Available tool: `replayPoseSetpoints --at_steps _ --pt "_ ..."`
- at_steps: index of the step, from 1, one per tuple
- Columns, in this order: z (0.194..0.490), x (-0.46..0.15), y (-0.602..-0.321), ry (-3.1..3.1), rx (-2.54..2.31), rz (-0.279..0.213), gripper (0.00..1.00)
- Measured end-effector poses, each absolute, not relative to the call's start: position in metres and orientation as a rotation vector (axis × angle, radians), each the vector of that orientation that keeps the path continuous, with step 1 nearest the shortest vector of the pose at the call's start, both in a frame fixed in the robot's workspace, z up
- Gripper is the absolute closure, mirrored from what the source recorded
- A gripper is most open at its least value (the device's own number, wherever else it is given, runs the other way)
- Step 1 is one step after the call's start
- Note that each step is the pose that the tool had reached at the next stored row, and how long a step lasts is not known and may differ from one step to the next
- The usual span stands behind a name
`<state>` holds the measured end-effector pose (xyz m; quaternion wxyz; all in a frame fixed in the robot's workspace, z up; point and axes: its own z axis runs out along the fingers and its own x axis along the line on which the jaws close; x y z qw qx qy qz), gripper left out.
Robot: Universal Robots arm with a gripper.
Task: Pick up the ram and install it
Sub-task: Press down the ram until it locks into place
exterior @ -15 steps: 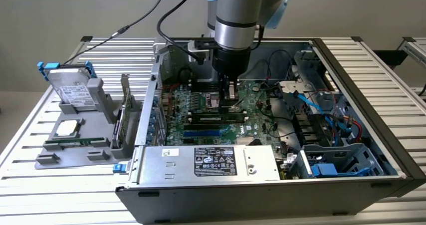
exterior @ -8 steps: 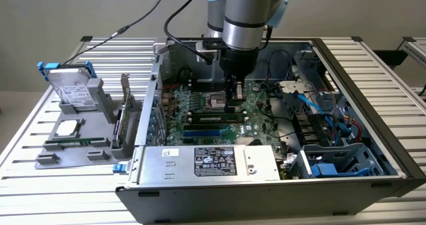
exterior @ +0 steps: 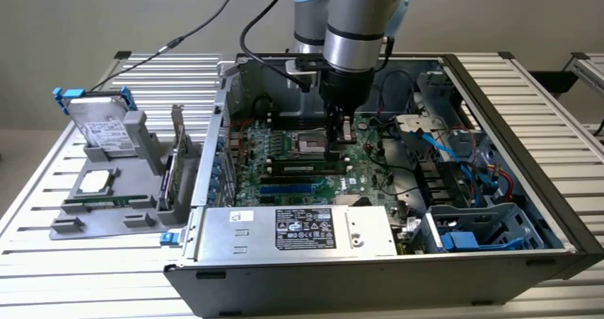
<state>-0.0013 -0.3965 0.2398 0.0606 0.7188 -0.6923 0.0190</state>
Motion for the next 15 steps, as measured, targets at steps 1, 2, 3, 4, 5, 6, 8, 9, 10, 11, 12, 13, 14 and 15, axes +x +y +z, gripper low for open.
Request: replayPoseSetpoints --at_steps 1,2,3,4,5,6,8,9,10,11,12,13,14,15 --pt "0.239 -0.001 -0.396 -2.095 2.175 0.058 0.90" --pt "0.238 -0.001 -0.396 -2.095 2.175 0.058 0.90" --pt "0.236 -0.001 -0.395 -2.095 2.175 0.058 0.90" --pt "0.234 -0.001 -0.395 -2.095 2.175 0.058 0.90" --pt "0.232 -0.001 -0.394 -2.095 2.175 0.058 0.90" --pt "0.231 -0.001 -0.394 -2.095 2.175 0.058 0.90" --pt "0.230 -0.001 -0.394 -2.095 2.175 0.058 0.90" --pt "0.229 -0.001 -0.394 -2.095 2.175 0.058 0.90" --pt "0.229 -0.001 -0.394 -2.095 2.175 0.058 0.90" --pt "0.228 -0.001 -0.394 -2.095 2.175 0.058 0.90" --pt "0.227 -0.001 -0.394 -2.094 2.175 0.059 0.90" --pt "0.226 -0.001 -0.394 -2.095 2.175 0.059 0.90" --pt "0.225 -0.001 -0.394 -2.095 2.175 0.058 0.90" --pt "0.225 -0.001 -0.394 -2.095 2.175 0.058 0.90"
